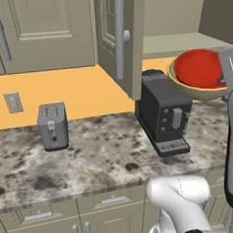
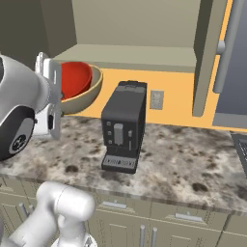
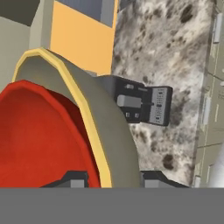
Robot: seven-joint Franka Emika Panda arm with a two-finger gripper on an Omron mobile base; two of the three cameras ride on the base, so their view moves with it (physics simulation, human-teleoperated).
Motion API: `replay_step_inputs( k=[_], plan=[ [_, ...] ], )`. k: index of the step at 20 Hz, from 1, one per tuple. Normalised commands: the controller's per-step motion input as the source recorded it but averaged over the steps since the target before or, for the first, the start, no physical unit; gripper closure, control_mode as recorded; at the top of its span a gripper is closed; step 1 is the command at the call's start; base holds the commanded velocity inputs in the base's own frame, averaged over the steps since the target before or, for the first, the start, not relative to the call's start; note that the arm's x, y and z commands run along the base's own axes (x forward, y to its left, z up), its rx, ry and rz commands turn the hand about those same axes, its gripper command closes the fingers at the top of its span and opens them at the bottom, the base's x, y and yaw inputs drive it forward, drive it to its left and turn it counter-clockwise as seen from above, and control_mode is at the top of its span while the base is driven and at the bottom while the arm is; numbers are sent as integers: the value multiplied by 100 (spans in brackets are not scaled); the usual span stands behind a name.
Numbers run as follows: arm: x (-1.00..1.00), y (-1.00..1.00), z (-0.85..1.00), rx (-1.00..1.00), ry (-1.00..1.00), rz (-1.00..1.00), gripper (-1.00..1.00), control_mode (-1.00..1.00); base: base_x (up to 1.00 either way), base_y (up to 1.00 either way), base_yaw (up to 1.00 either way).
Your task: Pick up the bowls on the counter and stack them on top of one another in the open cabinet. Place the smaller bowl on top of the larger bowl.
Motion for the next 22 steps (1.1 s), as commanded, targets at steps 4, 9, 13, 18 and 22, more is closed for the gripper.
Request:
replay_step_inputs(
  k=[4,9,13,18,22],
  plan=[
    [13,-4,24,1,-1,-6,100,-100,0,0,0],
    [10,-10,21,1,-1,-6,100,-100,0,0,0],
    [14,-4,19,1,0,-5,100,-100,0,0,0],
    [26,0,1,5,0,-3,100,-100,0,0,0],
    [32,-2,-13,13,-4,-1,100,-100,0,0,0]
  ],
)
